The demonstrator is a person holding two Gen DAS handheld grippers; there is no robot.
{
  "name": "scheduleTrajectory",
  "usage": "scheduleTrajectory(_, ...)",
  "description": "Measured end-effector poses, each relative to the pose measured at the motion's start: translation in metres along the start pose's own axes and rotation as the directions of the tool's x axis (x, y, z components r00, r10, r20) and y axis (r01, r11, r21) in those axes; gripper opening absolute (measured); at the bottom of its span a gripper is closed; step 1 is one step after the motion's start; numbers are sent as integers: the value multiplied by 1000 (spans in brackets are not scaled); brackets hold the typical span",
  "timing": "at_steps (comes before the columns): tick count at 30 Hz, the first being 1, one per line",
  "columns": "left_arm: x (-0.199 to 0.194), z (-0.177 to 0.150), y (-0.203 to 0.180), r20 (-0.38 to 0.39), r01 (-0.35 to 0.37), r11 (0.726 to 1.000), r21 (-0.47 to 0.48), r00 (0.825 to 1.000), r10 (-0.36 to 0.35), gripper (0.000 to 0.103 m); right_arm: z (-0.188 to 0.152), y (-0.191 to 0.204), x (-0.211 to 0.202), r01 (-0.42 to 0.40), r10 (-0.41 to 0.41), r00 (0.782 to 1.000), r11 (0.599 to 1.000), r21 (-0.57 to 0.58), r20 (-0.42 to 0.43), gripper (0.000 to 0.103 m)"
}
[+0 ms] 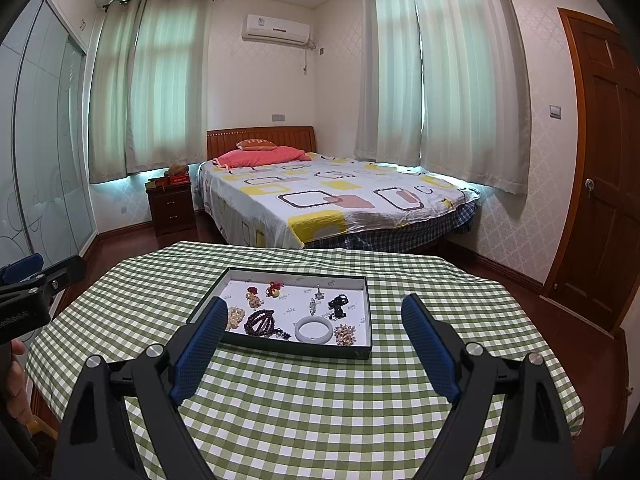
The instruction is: Organize jewelry
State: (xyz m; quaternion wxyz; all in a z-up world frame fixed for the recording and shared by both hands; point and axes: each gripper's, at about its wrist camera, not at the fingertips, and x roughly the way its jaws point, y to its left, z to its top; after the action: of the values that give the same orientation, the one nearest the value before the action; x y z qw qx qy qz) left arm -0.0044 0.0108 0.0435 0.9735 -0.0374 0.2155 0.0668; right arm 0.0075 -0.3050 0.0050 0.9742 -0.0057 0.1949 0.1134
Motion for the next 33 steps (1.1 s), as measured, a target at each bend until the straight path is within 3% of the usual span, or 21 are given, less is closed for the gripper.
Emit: scheduleTrajectory(33, 0, -3, -6, 17, 13, 999, 32, 1000, -14, 99, 0, 0, -1, -3, 3, 1000, 1000, 2, -9, 86)
